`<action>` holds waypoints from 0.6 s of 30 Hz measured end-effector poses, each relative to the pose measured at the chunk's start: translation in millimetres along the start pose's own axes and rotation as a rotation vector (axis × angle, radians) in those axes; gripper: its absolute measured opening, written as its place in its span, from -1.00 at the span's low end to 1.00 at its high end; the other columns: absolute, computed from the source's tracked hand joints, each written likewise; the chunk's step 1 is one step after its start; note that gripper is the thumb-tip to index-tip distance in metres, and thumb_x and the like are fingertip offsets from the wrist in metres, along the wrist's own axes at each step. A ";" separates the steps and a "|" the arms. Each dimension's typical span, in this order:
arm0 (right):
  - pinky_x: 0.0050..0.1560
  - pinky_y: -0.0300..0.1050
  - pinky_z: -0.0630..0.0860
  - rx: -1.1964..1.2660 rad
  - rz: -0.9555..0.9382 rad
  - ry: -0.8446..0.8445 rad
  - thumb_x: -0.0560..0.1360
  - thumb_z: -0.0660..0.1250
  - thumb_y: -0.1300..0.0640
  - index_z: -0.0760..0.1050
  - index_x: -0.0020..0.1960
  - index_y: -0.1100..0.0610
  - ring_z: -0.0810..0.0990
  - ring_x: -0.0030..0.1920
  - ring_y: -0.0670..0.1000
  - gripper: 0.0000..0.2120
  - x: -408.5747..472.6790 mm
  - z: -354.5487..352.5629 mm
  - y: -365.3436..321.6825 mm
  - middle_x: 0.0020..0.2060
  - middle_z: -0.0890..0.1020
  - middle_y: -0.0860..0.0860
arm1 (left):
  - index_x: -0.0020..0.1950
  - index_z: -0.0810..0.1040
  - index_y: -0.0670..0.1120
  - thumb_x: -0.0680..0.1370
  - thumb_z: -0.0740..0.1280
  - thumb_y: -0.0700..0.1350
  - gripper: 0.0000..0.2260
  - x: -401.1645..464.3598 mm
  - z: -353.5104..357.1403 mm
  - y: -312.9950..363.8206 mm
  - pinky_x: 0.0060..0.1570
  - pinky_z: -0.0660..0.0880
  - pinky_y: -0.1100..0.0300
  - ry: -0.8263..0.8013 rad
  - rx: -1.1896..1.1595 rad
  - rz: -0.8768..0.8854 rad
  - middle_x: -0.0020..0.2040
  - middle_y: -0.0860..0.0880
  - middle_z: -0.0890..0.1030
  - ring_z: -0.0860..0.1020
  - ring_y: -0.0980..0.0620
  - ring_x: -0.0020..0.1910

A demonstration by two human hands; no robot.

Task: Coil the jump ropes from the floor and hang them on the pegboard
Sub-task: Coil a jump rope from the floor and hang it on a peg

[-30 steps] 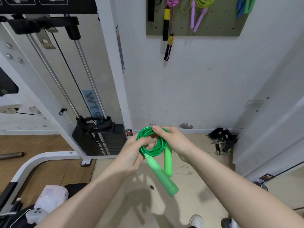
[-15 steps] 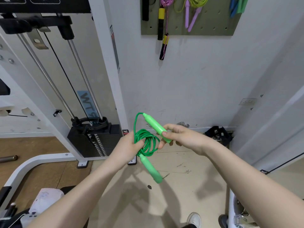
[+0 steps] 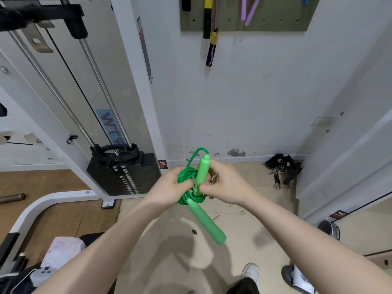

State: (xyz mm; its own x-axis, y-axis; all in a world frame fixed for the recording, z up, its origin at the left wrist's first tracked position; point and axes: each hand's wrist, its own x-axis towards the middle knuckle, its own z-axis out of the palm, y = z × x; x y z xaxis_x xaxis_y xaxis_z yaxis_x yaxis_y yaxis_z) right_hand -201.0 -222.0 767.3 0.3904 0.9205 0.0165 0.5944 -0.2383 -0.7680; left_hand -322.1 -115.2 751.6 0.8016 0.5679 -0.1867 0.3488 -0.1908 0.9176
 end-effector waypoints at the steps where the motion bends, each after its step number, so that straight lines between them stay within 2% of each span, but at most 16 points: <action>1: -0.29 -0.07 0.53 -0.045 -0.039 0.031 0.30 0.38 0.19 0.43 -0.18 0.08 0.52 -0.41 -0.06 -0.84 -0.1 2.4 3.9 -0.45 0.49 -0.10 | -0.10 0.54 0.06 0.47 0.30 -0.16 -0.89 0.8 -0.9 -1.4 -0.20 0.44 0.20 0.005 -0.018 -0.023 -0.26 0.08 0.58 0.52 0.13 -0.26; 3: -0.29 -0.18 0.46 -0.135 -0.137 0.077 0.31 0.36 0.10 0.48 -0.05 0.03 0.49 -0.41 -0.11 -0.78 0.0 5.2 10.1 -0.47 0.49 -0.20 | -0.05 0.53 0.05 0.38 0.30 -0.10 -0.83 0.9 -3.8 -0.4 -0.19 0.51 0.16 -0.018 -0.091 -0.091 -0.21 0.02 0.59 0.56 0.06 -0.24; 5: -0.32 -0.25 0.37 -0.106 -0.196 0.124 0.32 0.33 0.03 0.50 0.00 0.03 0.45 -0.41 -0.18 -0.75 1.1 5.9 12.3 -0.44 0.48 -0.27 | 0.07 0.53 -0.01 0.33 0.27 -0.10 -0.69 0.6 -7.6 0.8 -0.12 0.58 0.03 -0.081 -0.210 -0.155 -0.10 -0.09 0.62 0.63 -0.09 -0.12; 7: -0.30 -0.25 0.33 -0.085 -0.243 0.170 0.34 0.29 -0.03 0.45 0.01 -0.10 0.42 -0.34 -0.18 -0.76 4.5 6.7 13.3 -0.39 0.45 -0.19 | 0.14 0.50 -0.06 0.42 0.30 -0.16 -0.71 0.0 -11.0 2.6 -0.07 0.60 -0.01 -0.143 -0.300 -0.153 -0.02 -0.15 0.61 0.63 -0.17 -0.02; 9: -0.21 -0.19 0.37 -0.088 -0.261 0.161 0.37 0.28 -0.07 0.45 0.07 -0.15 0.42 -0.26 -0.13 -0.73 9.7 7.3 13.4 -0.30 0.46 -0.12 | 0.05 0.56 0.01 0.47 0.27 -0.22 -0.78 -0.9 -13.4 4.1 -0.07 0.60 0.02 -0.184 -0.369 -0.136 -0.04 -0.13 0.61 0.63 -0.12 -0.02; 11: -0.12 -0.14 0.40 -0.144 -0.282 0.151 0.38 0.29 -0.08 0.50 0.06 -0.08 0.42 -0.23 -0.09 -0.73 14.0 7.1 13.9 -0.32 0.49 -0.14 | -0.09 0.61 0.08 0.39 0.26 -0.20 -0.77 -1.7 -15.2 5.8 -0.06 0.60 0.02 -0.216 -0.426 -0.120 -0.10 -0.04 0.63 0.63 -0.03 -0.09; 13: -0.02 -0.23 0.27 -0.204 -0.284 0.168 0.39 0.23 -0.14 0.51 0.07 -0.02 0.39 -0.18 -0.12 -0.67 13.1 6.6 12.8 -0.34 0.50 -0.21 | 0.00 0.57 0.04 0.36 0.27 -0.20 -0.73 0.1 -17.2 4.6 -0.02 0.59 -0.04 -0.231 -0.468 -0.131 -0.08 -0.03 0.64 0.64 -0.04 -0.11; 16: 0.04 -0.21 0.08 -0.261 -0.272 0.137 0.42 0.20 -0.18 0.51 0.16 -0.05 0.39 0.09 -0.12 -0.62 8.9 5.7 8.8 -0.07 0.62 -0.19 | 0.17 0.48 0.02 0.33 0.31 -0.20 -0.59 2.3 -19.9 3.9 -0.07 0.60 -0.01 -0.234 -0.465 -0.161 -0.01 -0.07 0.62 0.65 -0.10 -0.08; 18: 0.12 -0.19 0.01 -0.291 -0.224 0.072 0.38 0.08 -0.31 0.50 0.18 -0.10 0.30 0.19 -0.15 -0.49 7.7 3.4 2.7 0.06 0.58 -0.20 | 0.21 0.45 0.07 0.35 0.32 -0.21 -0.55 2.9 -19.4 3.9 -0.13 0.60 0.07 -0.247 -0.439 -0.176 0.03 -0.09 0.63 0.65 -0.14 -0.09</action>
State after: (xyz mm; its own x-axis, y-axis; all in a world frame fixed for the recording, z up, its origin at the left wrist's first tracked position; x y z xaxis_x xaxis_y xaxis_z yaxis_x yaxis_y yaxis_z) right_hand -198.8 -214.5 763.2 0.2702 0.9382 0.2164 0.8417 -0.1210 -0.5262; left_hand -327.8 -98.8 761.5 0.8581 0.3460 -0.3794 0.2946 0.2736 0.9156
